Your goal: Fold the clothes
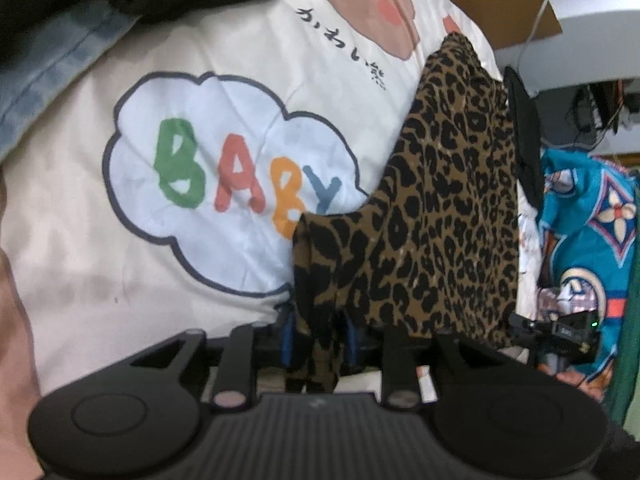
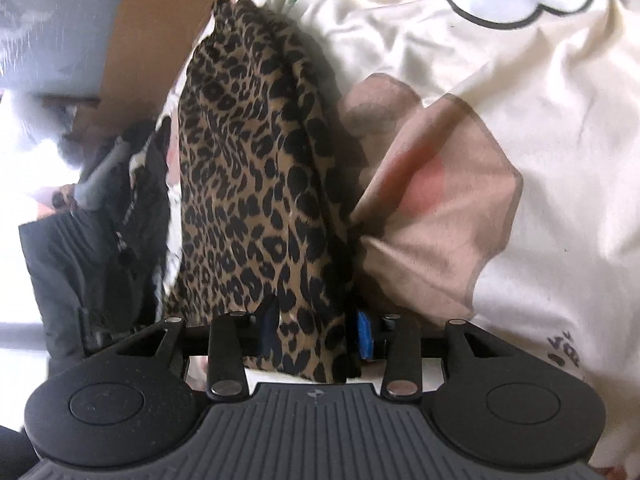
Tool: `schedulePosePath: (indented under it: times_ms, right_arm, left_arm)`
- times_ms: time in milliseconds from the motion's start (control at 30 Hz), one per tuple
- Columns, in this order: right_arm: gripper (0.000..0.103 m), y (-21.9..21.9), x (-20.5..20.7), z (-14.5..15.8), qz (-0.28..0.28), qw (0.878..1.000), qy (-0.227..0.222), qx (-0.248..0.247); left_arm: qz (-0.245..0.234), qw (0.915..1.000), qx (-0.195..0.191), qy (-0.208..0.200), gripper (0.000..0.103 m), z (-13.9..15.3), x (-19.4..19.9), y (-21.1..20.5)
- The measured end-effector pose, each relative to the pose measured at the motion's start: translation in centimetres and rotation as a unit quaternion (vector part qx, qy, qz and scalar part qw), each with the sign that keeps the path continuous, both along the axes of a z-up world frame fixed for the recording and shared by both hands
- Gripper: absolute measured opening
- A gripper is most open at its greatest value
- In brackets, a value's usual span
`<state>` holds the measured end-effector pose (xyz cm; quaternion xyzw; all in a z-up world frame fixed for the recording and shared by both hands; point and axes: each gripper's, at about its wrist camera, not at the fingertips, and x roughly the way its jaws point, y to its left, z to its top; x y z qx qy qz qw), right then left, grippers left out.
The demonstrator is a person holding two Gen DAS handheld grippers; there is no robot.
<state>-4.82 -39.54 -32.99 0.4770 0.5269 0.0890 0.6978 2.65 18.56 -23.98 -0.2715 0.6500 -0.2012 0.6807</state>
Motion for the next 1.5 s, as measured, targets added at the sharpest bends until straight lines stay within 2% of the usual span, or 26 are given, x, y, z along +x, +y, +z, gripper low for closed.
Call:
schedulePosePath:
  times_ms: [67,233,300,333,367,467,500,800,1000,1133,1267,1400,1500]
  right_arm:
    - [0.042,0.0,0.1,-0.4,-0.004,1.000,0.000,0.010]
    - [0.041,0.0,0.4,-1.3,-0.013,0.999,0.001,0.036]
    - [0.040,0.1,0.5,-1.7,-0.016,0.999,0.002,0.044]
    - [0.034,0.2,0.5,-1.7,-0.015,0.999,0.002,0.043]
    - [0.024,0.4,0.5,-1.7,-0.014,0.999,0.003,0.040]
    - [0.009,0.7,0.3,-1.6,-0.013,0.999,0.000,0.036]
    - [0.008,0.6,0.1,-1.6,-0.014,0.999,-0.002,0.039]
    - [0.005,0.6,-0.7,1.9,-0.005,0.997,-0.062,0.036]
    - [0.005,0.6,-1.7,4.8,0.021,0.995,-0.087,0.047]
    - [0.005,0.4,-2.4,6.6,0.064,0.990,-0.100,0.069]
    - [0.005,0.4,-3.1,7.4,0.086,0.989,-0.101,0.067]
    - [0.005,0.3,-3.2,6.6,0.067,0.991,-0.092,0.068]
    - [0.005,0.3,-3.3,6.2,0.049,0.991,-0.096,0.074]
  left_arm:
    - [0.001,0.9999,-0.011,-0.001,0.037,-0.1,-0.1,0.0]
    - [0.002,0.9995,-0.030,-0.003,0.038,-0.7,0.0,-0.1]
    - [-0.005,0.9996,-0.027,-0.011,0.023,-0.6,0.0,-0.1]
    - [-0.010,0.9995,-0.024,-0.016,0.011,-0.5,0.0,-0.2]
    - [-0.013,0.9995,-0.024,-0.018,0.011,-0.4,0.0,-0.1]
    - [-0.016,0.9992,-0.033,-0.016,0.010,-0.4,-0.3,0.0]
    - [-0.017,0.9991,-0.035,-0.018,0.009,-0.2,-0.4,-0.1]
    - [0.003,0.9964,-0.073,-0.042,0.006,2.9,-1.5,1.2]
    - [-0.011,0.9909,-0.117,-0.066,0.006,6.3,-2.0,1.8]
    - [-0.026,0.9900,-0.119,-0.071,0.006,7.6,-2.6,2.0]
    - [-0.006,0.9903,-0.123,-0.064,0.006,7.5,-3.2,2.7]
    - [-0.004,0.9916,-0.117,-0.054,0.006,6.6,-3.4,2.1]
    - [0.004,0.9901,-0.129,-0.056,0.006,6.5,-3.5,1.8]
